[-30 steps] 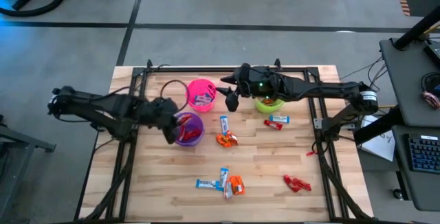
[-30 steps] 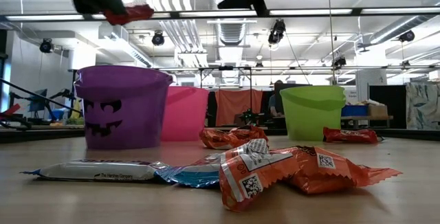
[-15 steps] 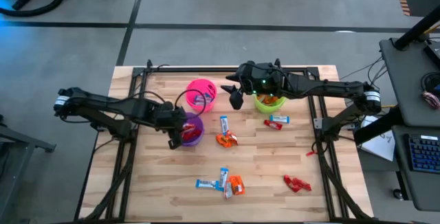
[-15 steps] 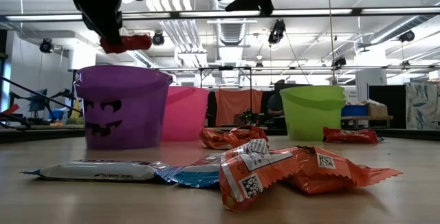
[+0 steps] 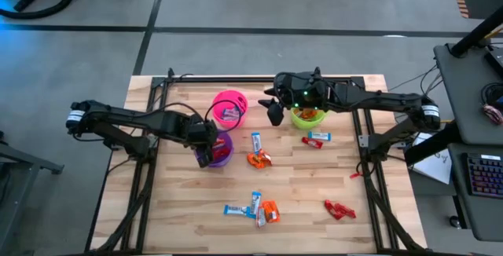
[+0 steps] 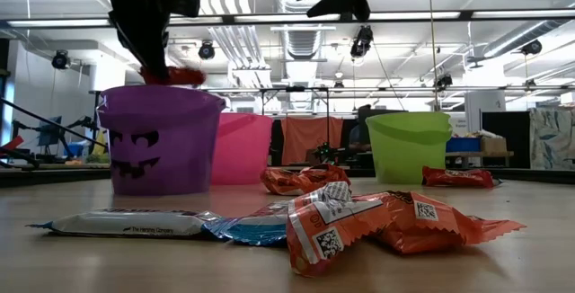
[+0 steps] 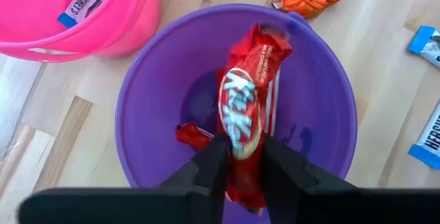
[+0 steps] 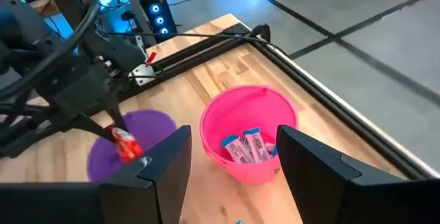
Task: Sort candy
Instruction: Put the red chocolate into the purple bucket, then put the orange chocolate into the green bucket
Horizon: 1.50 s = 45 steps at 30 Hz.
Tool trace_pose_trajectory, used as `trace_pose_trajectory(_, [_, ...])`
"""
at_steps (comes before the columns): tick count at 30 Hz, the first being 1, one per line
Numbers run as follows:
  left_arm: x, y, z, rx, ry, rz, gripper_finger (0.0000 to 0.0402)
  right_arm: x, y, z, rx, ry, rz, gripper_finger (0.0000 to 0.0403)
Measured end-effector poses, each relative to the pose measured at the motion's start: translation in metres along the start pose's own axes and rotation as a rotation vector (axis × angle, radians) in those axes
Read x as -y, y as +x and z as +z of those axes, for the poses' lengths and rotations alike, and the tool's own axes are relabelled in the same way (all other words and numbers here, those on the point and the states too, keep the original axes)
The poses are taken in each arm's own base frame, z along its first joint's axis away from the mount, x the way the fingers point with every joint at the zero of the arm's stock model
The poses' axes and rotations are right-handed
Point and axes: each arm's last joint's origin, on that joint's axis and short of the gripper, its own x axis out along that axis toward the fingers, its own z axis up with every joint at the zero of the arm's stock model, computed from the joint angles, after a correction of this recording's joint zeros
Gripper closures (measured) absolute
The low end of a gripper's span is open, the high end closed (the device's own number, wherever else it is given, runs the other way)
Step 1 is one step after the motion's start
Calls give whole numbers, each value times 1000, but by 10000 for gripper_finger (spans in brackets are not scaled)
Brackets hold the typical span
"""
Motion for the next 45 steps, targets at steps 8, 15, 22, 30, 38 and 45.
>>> trace_pose_trajectory(8, [0,-1,0,5,-1,-2,287,-2,-7,-8,-113,87,76,197])
trace_pose_trajectory(15, [1,-6,3,25,-1,-13,272,-5,-1,-29,-343,215,128,197])
trace_pose_trajectory(22, [8,-38,16,233,97,-136,271,-25,16,-61,-559,194,117,197])
trace_pose_trajectory(30, [0,-76,12,451,65,-277,271,-36,57,-113,-791,203,96,197])
trace_pose_trajectory(38, [-14,-102,-1,547,-59,-293,271,-37,100,-158,-917,175,40,197])
trace_pose_trajectory(45, [-16,-108,-5,561,-81,-311,271,-36,116,-174,-933,161,37,223])
